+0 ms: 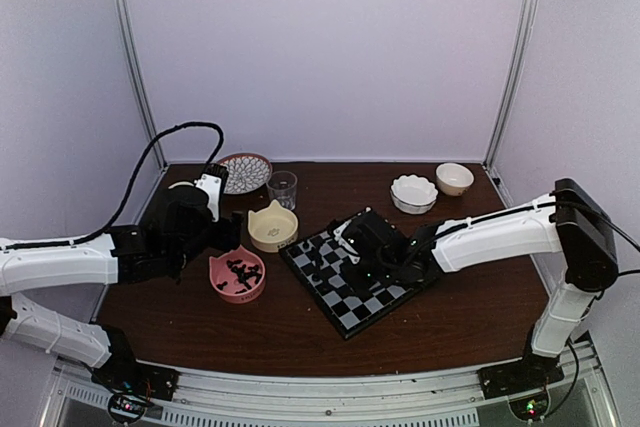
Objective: Set up the chess pieces on the board
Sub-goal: Pick up the pawn from the chessboard, then place the pawn at e7, then pick up the pawn from the storage box.
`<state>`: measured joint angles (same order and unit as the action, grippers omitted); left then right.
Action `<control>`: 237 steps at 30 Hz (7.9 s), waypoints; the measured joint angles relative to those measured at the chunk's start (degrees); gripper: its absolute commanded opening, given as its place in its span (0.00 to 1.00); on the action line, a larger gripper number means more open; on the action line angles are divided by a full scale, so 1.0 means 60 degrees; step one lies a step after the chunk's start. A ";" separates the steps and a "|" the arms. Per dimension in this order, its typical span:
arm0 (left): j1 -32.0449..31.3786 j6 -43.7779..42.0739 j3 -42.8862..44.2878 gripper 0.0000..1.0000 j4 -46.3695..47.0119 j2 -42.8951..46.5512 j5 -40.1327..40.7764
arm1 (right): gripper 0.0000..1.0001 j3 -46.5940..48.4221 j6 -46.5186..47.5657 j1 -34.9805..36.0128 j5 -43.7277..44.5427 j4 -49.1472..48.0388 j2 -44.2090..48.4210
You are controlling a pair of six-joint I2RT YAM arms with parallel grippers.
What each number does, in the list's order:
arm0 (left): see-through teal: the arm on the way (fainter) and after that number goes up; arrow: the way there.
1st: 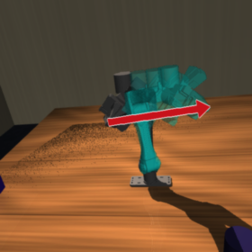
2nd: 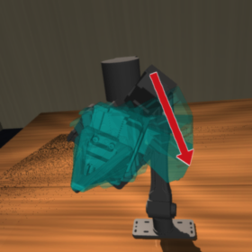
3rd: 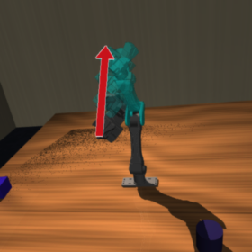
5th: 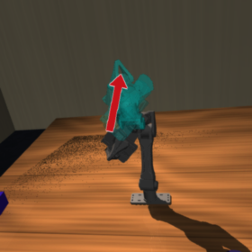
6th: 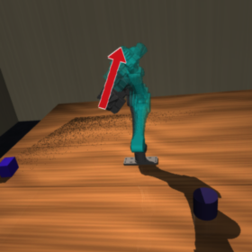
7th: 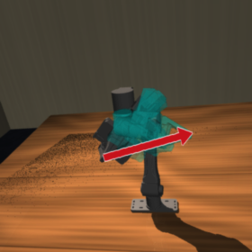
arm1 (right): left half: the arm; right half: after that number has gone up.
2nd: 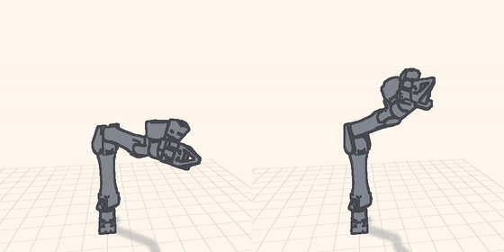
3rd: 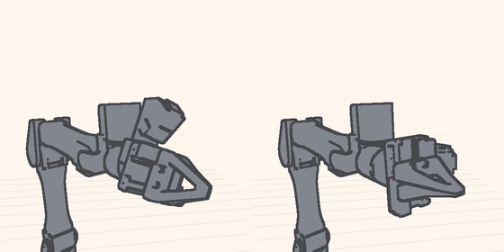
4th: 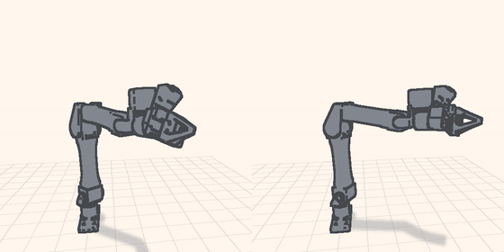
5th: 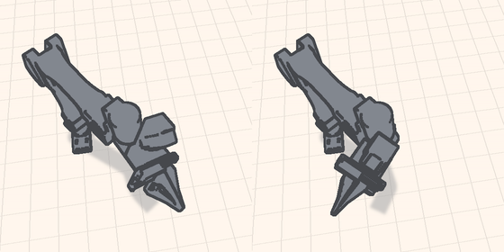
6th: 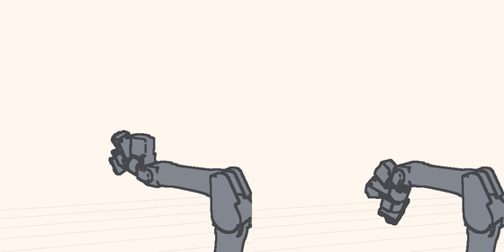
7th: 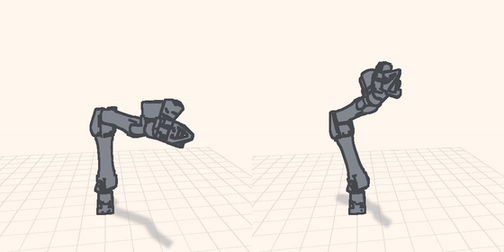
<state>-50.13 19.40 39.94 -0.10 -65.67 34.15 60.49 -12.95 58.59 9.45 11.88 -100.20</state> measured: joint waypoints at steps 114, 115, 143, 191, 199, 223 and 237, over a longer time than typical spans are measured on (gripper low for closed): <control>0.0703 0.1942 0.0940 0.51 -0.2186 -0.1027 -0.0736 | 0.23 -0.0790 0.0353 -0.0382 0.0011 -0.1552 0.1548; 0.0729 0.2047 0.1129 0.50 -0.2484 -0.1177 -0.0787 | 0.23 -0.0918 0.0339 -0.0408 0.0095 -0.1625 0.1650; 0.1392 0.6127 0.2182 0.22 -0.4295 -0.5016 -0.3945 | 0.23 -0.1949 0.0160 -0.0594 0.0900 -0.2273 0.1982; 0.1530 0.3497 0.2670 0.28 -0.4320 -0.4539 -0.5260 | 0.23 -0.1949 0.0142 -0.0623 0.0382 -0.2379 0.1985; 0.1530 0.3402 0.2922 0.25 -0.4382 -0.4936 -0.5337 | 0.23 -0.1949 0.0142 -0.0619 0.0382 -0.2382 0.1985; 0.1530 0.3311 0.3060 0.16 -0.4510 -0.5442 -0.5085 | 0.23 -0.1949 0.0124 -0.0619 0.0382 -0.2379 0.1985; 0.1530 0.3242 0.3122 0.05 -0.4666 -0.4969 -0.5009 | 0.24 -0.1953 0.0127 -0.0623 0.0390 -0.2382 0.1993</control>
<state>-40.95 38.85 58.67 -28.10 -95.48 4.10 48.77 -12.19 54.85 11.79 -2.42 -88.25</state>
